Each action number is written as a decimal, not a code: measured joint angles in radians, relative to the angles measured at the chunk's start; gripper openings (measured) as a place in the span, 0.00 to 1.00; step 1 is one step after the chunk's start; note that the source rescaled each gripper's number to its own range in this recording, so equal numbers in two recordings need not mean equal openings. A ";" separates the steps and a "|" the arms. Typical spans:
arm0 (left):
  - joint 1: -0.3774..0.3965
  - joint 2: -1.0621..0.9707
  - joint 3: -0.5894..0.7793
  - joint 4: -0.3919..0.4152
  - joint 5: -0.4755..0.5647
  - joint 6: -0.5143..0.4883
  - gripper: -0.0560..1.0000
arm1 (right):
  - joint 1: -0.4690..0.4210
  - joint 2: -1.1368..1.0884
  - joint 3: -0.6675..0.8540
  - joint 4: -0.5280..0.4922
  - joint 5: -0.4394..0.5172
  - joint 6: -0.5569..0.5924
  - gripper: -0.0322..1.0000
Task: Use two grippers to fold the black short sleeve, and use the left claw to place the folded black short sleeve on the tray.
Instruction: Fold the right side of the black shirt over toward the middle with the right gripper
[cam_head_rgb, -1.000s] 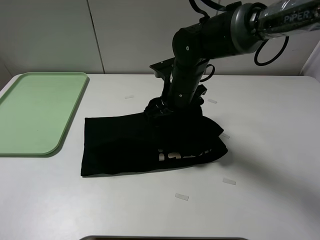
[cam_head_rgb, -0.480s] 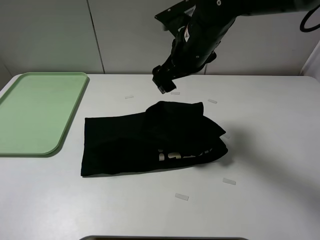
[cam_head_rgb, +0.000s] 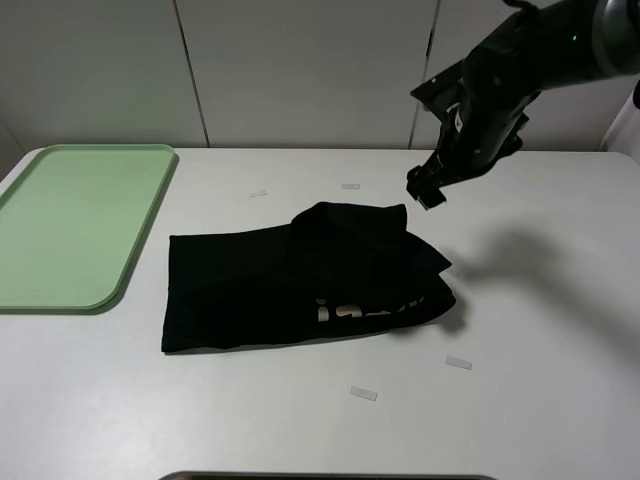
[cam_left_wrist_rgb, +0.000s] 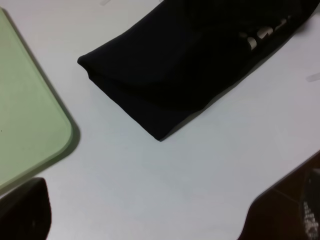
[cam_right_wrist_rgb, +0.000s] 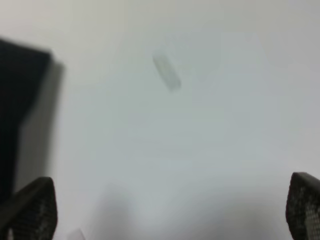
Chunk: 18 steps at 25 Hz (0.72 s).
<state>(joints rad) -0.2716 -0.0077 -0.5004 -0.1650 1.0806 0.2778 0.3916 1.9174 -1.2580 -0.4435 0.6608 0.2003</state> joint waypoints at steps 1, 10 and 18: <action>0.000 0.000 0.000 0.000 0.000 0.000 1.00 | -0.004 0.009 0.014 0.001 0.000 0.015 1.00; 0.000 0.000 0.000 0.001 0.000 0.000 1.00 | 0.133 0.014 0.042 0.268 -0.057 0.050 1.00; 0.000 0.000 0.000 0.001 0.000 0.000 1.00 | 0.264 0.016 0.042 0.429 -0.125 -0.005 1.00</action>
<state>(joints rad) -0.2716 -0.0077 -0.5004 -0.1642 1.0806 0.2778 0.6557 1.9338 -1.2163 -0.0141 0.5362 0.1950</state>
